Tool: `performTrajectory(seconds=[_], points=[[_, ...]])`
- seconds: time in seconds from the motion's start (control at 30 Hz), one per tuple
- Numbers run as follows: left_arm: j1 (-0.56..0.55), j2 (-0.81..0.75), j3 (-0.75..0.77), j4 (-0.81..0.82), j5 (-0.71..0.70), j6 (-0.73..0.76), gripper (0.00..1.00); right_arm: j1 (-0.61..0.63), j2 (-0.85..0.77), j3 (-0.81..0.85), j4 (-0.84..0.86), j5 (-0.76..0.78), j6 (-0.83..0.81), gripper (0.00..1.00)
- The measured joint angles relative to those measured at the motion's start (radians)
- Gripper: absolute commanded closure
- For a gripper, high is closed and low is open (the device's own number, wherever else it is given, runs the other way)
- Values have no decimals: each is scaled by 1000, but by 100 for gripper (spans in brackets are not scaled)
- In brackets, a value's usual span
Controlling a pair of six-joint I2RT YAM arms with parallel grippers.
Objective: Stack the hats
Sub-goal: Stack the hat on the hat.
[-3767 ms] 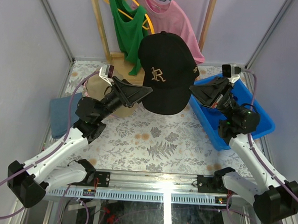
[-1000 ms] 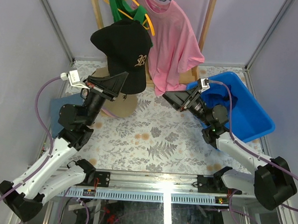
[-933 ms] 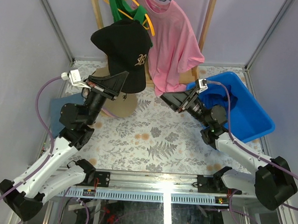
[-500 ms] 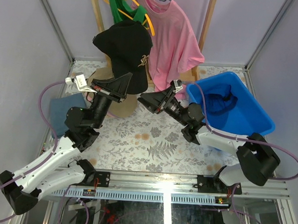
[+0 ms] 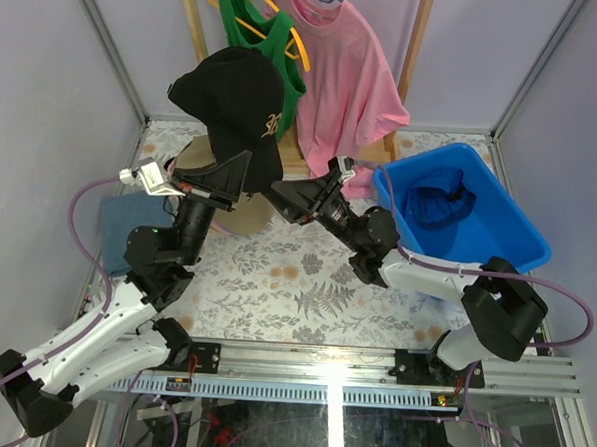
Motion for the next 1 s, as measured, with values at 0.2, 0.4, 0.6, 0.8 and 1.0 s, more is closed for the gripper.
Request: performTrajectory(seconds=[0.2, 0.4, 0.6, 0.8, 1.0], points=[[0, -26, -42, 23, 0, 2, 100, 2, 74, 61, 10, 5, 16, 40], [0, -47, -70, 55, -4, 1, 100, 9, 160, 135, 57, 4, 45, 47], [3, -75, -120, 90, -34, -1, 100, 16, 257, 173, 157, -1, 105, 66], [3, -108, -140, 95, -57, -1, 100, 22, 305, 194, 256, -2, 161, 87], [3, -159, -164, 72, -90, 0, 100, 29, 344, 233, 281, -19, 178, 100]])
